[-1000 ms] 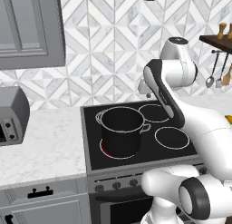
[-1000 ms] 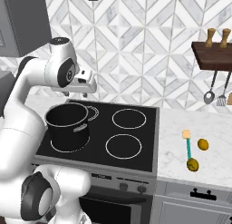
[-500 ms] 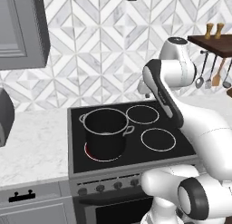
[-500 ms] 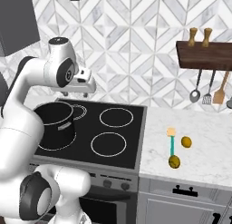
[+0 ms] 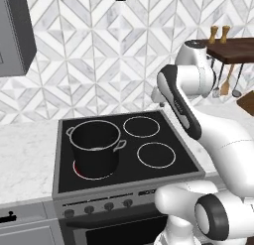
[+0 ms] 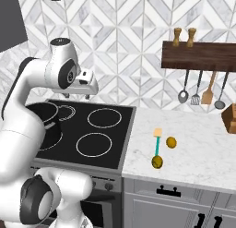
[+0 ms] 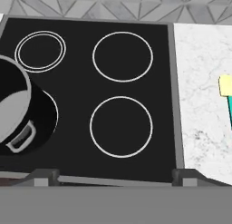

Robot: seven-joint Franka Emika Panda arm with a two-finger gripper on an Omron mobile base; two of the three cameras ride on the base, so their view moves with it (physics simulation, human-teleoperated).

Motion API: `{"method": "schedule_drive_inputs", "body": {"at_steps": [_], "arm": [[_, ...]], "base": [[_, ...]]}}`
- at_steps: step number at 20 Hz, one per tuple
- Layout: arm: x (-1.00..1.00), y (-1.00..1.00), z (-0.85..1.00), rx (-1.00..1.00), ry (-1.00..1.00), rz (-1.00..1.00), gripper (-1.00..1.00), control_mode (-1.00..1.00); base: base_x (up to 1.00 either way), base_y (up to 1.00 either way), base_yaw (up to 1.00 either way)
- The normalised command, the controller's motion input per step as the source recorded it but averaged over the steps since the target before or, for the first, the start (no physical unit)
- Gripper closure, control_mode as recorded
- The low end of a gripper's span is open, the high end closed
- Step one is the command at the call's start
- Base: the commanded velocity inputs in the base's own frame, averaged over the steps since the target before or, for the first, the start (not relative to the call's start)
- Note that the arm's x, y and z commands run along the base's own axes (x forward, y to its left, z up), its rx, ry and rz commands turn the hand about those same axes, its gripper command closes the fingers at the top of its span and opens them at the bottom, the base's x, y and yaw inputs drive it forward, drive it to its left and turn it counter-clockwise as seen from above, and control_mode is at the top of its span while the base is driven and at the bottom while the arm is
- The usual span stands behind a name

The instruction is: Put the lemon and lemon in the pot. Retrieve the spatula and lightly stir the vegetables in the pot.

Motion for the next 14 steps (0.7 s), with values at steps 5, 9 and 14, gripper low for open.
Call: {"method": "schedule_drive_inputs", "body": {"at_steps": [5, 9, 14], "arm": [[0.00, 0.00, 0.00, 0.00, 0.00, 0.00, -1.00, 1.00], [0.00, 0.00, 0.00, 0.00, 0.00, 0.00, -1.00, 1.00], [0.19, -0.30, -0.01, 0.00, 0.00, 0.00, -1.00, -1.00]], "base": [[0.09, -0.39, 0.00], [0.54, -0.25, 0.00], [0.12, -0.04, 0.00]]}}
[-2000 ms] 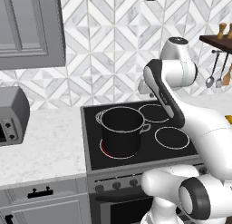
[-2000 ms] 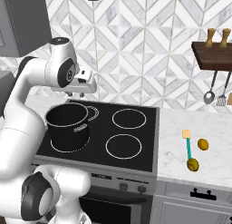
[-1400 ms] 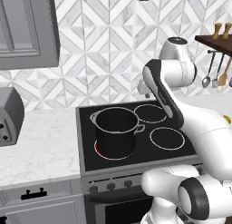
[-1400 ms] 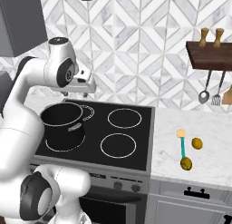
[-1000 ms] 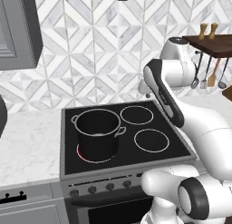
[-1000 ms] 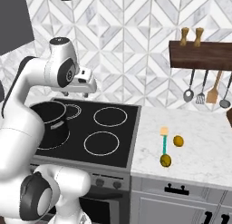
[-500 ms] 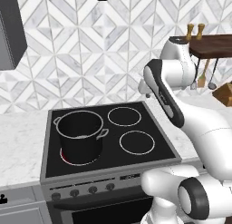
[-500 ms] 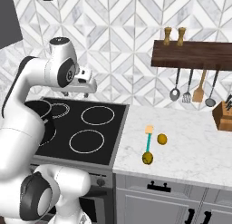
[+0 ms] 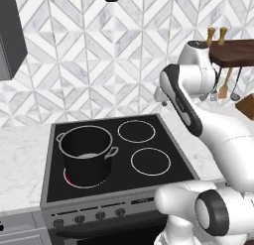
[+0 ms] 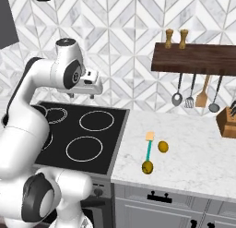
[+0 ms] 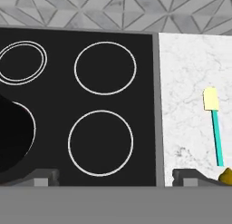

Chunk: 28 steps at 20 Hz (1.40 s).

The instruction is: Put the lemon and lemon in the pot. Retrieve the spatula and lightly stir the vegetables in the pot.

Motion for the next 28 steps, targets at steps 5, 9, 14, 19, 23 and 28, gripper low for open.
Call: {"method": "schedule_drive_inputs", "body": {"at_steps": [5, 9, 14, 19, 23, 28], "arm": [[0.04, -0.85, -0.22, -0.02, 0.00, 0.00, -1.00, -1.00], [-0.29, -1.00, -0.57, -0.04, 0.02, 0.00, -1.00, -1.00], [-0.52, -1.00, -0.84, -0.11, 0.06, 0.00, -1.00, -1.00], [-0.36, -0.90, -0.85, -0.12, 0.12, 0.00, -1.00, -1.00], [-0.25, -0.68, -0.64, -0.05, 0.07, 0.00, -1.00, -1.00], [-0.16, -0.45, -0.49, 0.00, 0.00, 0.01, -1.00, -1.00]], "base": [[0.00, 0.00, 0.00], [0.00, 0.00, 0.00], [0.00, 0.00, 0.00], [0.00, 0.00, 0.00], [0.00, 0.00, 0.00], [0.00, 0.00, 0.00]]}}
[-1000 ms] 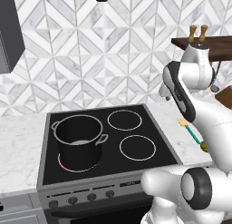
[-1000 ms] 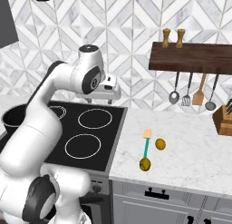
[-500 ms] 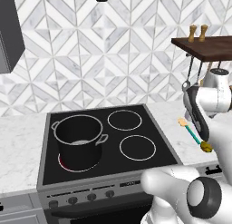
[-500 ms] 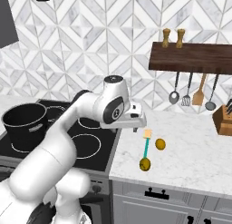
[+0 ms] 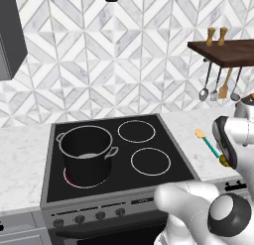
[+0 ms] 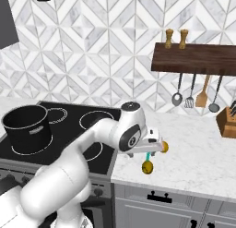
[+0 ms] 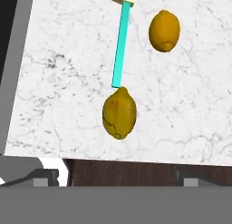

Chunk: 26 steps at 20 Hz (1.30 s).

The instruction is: Put the lemon and lemon in the pot. Retrieve the spatula and lightly stir the vegetables in the pot.

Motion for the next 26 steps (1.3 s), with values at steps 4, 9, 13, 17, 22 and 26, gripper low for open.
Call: {"method": "schedule_drive_inputs", "body": {"at_steps": [4, 9, 13, 17, 22, 26], "arm": [[0.00, -0.29, -0.52, 0.00, 0.00, 0.06, -1.00, -1.00], [0.00, -0.19, -0.55, 0.00, 0.00, 0.04, -1.00, -1.00], [0.00, -0.03, -0.42, 0.00, 0.00, 0.00, -1.00, -1.00], [0.00, 0.02, -0.22, 0.01, -0.02, 0.00, -1.00, -1.00], [0.19, 0.00, -0.07, 0.04, 0.00, 0.00, -1.00, -1.00], [0.43, 0.00, 0.00, 0.05, 0.00, 0.00, -1.00, -1.00]], "base": [[0.00, 0.00, 0.00], [0.00, 0.00, 0.00], [0.00, 0.00, 0.00], [0.00, 0.00, 0.00], [0.00, 0.00, 0.00], [0.00, 0.00, 0.00]]}}
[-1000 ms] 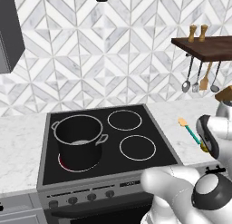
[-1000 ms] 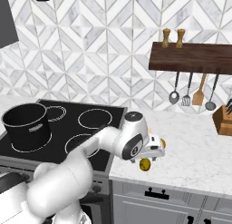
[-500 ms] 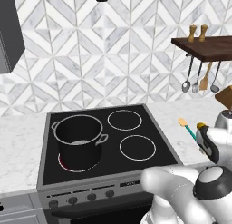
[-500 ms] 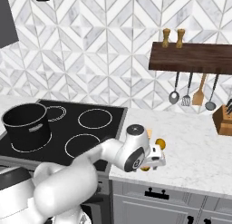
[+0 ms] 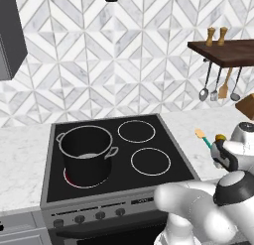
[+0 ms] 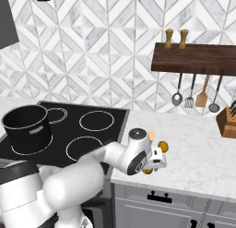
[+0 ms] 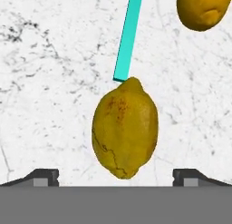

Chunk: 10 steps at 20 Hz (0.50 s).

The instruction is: Put the lemon and lemon in the pot. Retrieve the spatula and lightly stir the vegetables in the pot.

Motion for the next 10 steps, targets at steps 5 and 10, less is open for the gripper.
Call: {"method": "schedule_drive_inputs", "body": {"at_steps": [5, 10], "arm": [[0.25, 0.00, -0.06, 0.02, 0.00, 0.00, -1.00, -1.00], [0.00, 0.00, -0.33, 0.00, 0.00, -0.04, -1.00, -1.00]], "base": [[0.00, 0.00, 0.00], [0.00, 0.00, 0.00]]}}
